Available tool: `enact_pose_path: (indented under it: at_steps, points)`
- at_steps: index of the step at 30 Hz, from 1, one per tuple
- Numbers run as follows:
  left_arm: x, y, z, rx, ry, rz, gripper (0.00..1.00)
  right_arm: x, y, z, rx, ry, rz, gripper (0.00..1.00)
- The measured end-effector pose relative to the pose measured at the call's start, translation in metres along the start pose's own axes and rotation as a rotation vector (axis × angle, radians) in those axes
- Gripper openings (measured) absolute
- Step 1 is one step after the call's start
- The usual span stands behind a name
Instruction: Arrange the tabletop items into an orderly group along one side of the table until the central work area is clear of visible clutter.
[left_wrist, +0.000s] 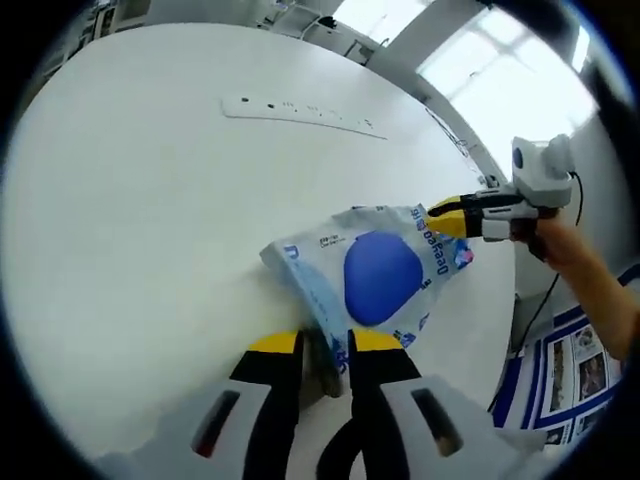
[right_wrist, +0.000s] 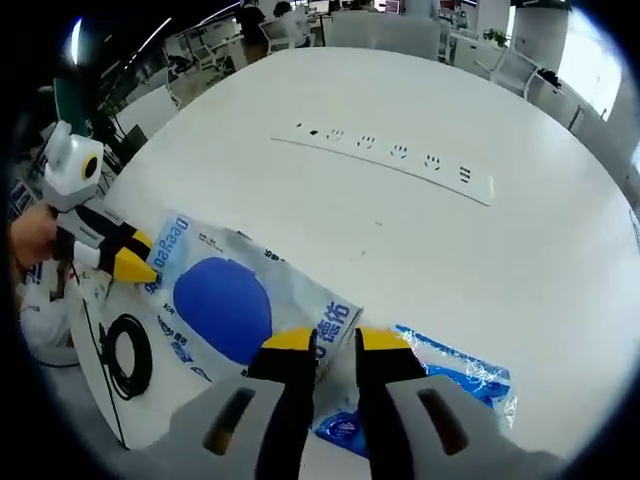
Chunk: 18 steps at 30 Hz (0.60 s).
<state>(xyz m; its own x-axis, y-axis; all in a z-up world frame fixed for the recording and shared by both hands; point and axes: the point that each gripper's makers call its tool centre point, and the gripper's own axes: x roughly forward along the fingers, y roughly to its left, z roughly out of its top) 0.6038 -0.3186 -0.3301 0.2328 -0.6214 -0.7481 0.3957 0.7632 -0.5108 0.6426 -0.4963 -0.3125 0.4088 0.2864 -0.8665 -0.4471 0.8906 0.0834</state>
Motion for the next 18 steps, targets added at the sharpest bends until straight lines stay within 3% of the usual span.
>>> enact_pose_path:
  at_steps: [13, 18]
  points:
    - [-0.011, 0.001, 0.003, 0.04, -0.014, 0.029, 0.29, -0.014, -0.003, 0.009, -0.022, -0.048, -0.032, 0.27]
    - [-0.017, 0.0, 0.003, 0.059, -0.023, 0.036, 0.33, -0.018, -0.003, 0.01, -0.021, -0.059, -0.031, 0.28]
